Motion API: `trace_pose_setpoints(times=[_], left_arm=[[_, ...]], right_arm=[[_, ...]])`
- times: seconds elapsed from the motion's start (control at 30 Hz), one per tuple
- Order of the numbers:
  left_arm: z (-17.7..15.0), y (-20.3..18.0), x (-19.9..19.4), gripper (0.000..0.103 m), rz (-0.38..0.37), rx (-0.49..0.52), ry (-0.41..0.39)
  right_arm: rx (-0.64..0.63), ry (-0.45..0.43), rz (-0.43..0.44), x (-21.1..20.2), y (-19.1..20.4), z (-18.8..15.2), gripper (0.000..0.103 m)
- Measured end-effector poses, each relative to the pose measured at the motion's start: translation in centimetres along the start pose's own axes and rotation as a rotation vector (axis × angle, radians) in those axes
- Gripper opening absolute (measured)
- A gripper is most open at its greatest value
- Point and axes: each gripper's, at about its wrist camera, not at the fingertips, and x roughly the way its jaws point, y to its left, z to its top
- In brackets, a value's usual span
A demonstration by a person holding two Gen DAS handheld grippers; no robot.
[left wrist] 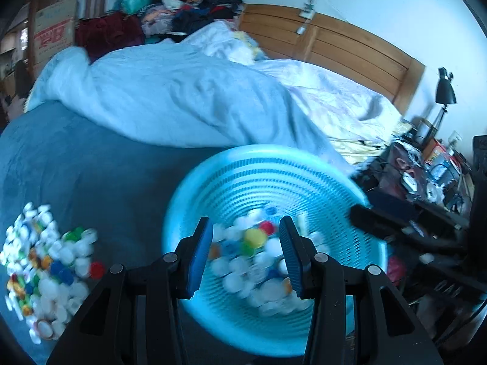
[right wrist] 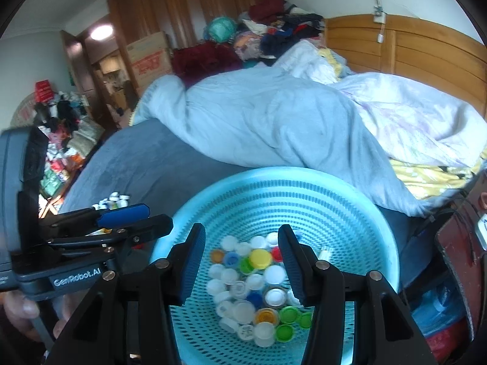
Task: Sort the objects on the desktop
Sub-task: 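Open both grippers to drop the caps into the basket, then grasp a white cap with the left gripper while the right grasps a clear cap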
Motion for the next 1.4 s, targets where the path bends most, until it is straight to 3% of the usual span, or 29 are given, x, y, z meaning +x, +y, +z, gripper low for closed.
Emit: trace_pose_setpoints(times=[0.07,0.17,0.33,0.43,0.57,0.73,0.93,1.03,1.17,1.23,1.3,1.4], left_arm=[[-2.0,3.6,-1.2,0.040,0.048,-0.038,-0.014],[-5.9,10.7,-3.6,0.040,0.117,-0.165,-0.032],[-13.8,22.0,-8.2,0.040,0.337,-0.330,-0.042],[-18.6,27.7,-9.6,0.040,0.416,-0.436,-0.018],[-23.4,32.1,-9.7,0.039,0.424,-0.530,0.016],[-25.9,33.3,-8.3,0.039,0.374,-0.538,0.033],[-25.3,33.8,-6.0,0.039,0.369,-0.506,0.046],[-25.1,33.6,-6.0,0.025,0.405,-0.495,0.039],[-25.4,33.9,-6.5,0.025,0.411,-0.518,0.005],[-25.6,34.3,-6.7,0.025,0.403,-0.537,0.000],[-25.9,34.8,-6.9,0.025,0.390,-0.559,0.000],[-26.1,35.2,-7.0,0.025,0.376,-0.580,-0.006]], right_arm=[[-0.036,0.012,0.017,0.6,1.6,-0.5,0.065],[-0.072,0.052,0.058,2.3,3.7,-1.3,0.065],[-0.154,0.111,0.136,5.4,9.0,-2.1,0.066],[-0.205,0.136,0.169,6.8,12.0,-2.7,0.066],[-0.244,0.198,0.183,9.3,15.1,-4.0,0.066],[-0.292,0.269,0.185,11.7,18.7,-5.4,0.066],[-0.328,0.292,0.181,13.8,21.0,-5.8,0.065],[-0.324,0.306,0.199,15.1,21.4,-6.3,0.065],[-0.320,0.355,0.251,17.9,22.2,-7.7,0.062],[-0.285,0.377,0.286,19.8,22.6,-8.1,0.061],[-0.191,0.417,0.327,22.5,22.6,-8.2,0.055],[-0.175,0.418,0.303,25.7,23.5,-8.2,0.051]])
